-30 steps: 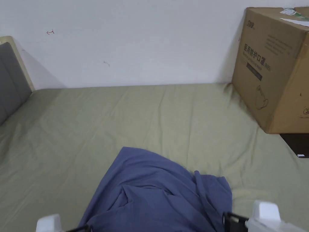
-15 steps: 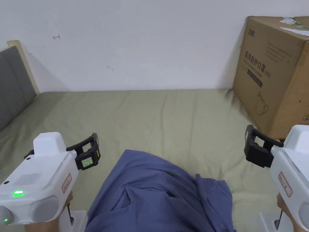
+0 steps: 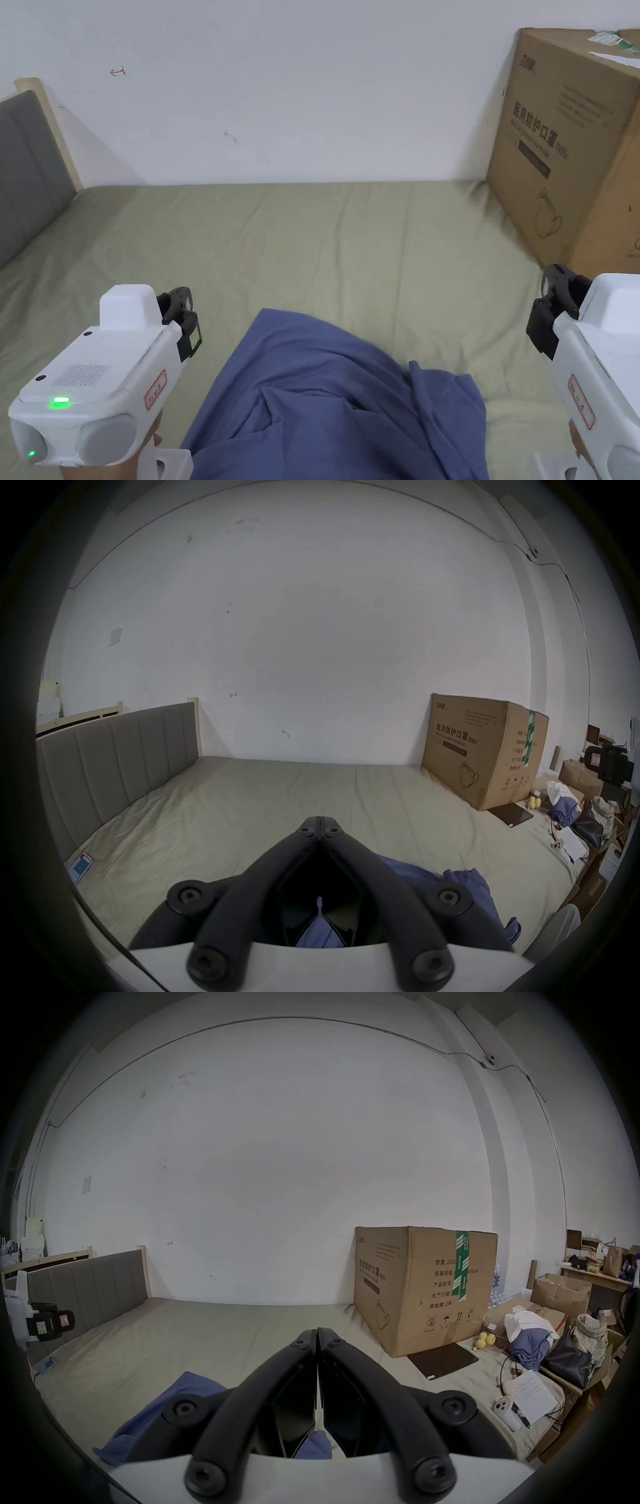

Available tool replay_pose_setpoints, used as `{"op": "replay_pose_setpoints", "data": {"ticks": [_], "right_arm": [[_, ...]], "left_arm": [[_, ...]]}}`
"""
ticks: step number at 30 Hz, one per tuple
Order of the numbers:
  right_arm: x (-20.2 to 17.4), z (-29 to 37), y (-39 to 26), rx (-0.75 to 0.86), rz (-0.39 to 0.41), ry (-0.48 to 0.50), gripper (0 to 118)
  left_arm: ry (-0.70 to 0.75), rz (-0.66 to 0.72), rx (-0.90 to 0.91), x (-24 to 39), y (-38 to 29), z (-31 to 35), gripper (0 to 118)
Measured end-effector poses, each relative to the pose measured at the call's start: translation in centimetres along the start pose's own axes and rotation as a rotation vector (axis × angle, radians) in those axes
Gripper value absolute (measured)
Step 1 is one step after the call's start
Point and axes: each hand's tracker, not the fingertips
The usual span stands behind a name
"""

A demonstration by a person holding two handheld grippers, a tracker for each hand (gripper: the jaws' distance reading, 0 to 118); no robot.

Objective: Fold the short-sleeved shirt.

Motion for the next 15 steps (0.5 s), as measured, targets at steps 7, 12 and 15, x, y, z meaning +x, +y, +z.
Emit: {"op": "replay_pose_setpoints", "data": {"ticks": [7, 12, 15], "right_arm": [[-0.3, -3.8, -0.9, -0.04, 0.007, 0.008, 0], [-0.2, -7.3, -2.4, -0.088, 0.01, 0.003, 0], [-0.1, -9.4, -3.6, -0.125, 0.007, -0.001, 0]], "left_arm": [[-0.086, 0.002, -0.199, -0.3, -0.3, -7.8, 0], [-0.143, 0.007, -0.352, 0.6, -0.1, -15.7, 0], [-0.155, -0.032, -0.444, 1.0, -1.1, -20.7, 12]]}}
